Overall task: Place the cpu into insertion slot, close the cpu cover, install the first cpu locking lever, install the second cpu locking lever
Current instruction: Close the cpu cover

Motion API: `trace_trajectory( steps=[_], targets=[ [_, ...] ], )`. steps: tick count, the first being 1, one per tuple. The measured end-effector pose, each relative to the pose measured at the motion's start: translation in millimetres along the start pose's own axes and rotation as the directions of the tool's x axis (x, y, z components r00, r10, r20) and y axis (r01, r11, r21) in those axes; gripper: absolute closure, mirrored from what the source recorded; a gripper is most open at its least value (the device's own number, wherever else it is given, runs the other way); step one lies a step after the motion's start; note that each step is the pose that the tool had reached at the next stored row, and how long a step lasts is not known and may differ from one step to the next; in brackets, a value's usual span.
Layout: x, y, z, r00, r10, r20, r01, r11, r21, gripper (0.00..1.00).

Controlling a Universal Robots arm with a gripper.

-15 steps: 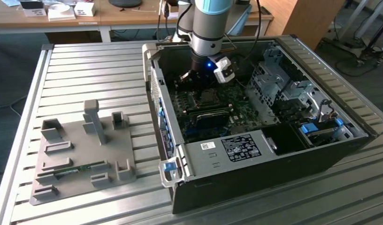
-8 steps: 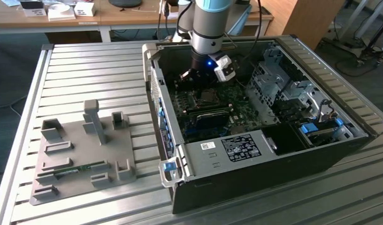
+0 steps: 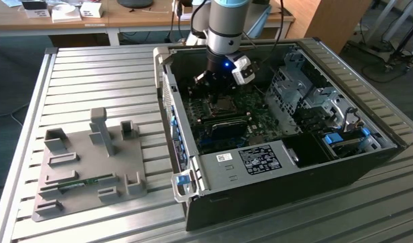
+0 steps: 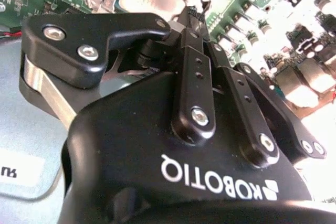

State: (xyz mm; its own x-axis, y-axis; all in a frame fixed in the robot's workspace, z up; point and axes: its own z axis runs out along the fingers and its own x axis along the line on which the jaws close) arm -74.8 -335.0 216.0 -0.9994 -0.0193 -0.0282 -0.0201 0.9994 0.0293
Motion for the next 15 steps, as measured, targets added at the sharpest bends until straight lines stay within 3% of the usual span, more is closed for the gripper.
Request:
trace_trajectory(
  steps=[5, 10, 15],
  targets=[
    [-0.2, 0.2, -7.8, 1.0, 0.0, 0.0, 0.0, 1.0, 0.0, 0.9],
    [-0.8, 0.2, -7.8, 1.0, 0.0, 0.0, 0.0, 1.0, -0.0001, 0.9],
    [-9.9, 0.0, -7.3, 1.0, 0.0, 0.0, 0.0, 1.0, -0.0001, 0.9]
  ],
)
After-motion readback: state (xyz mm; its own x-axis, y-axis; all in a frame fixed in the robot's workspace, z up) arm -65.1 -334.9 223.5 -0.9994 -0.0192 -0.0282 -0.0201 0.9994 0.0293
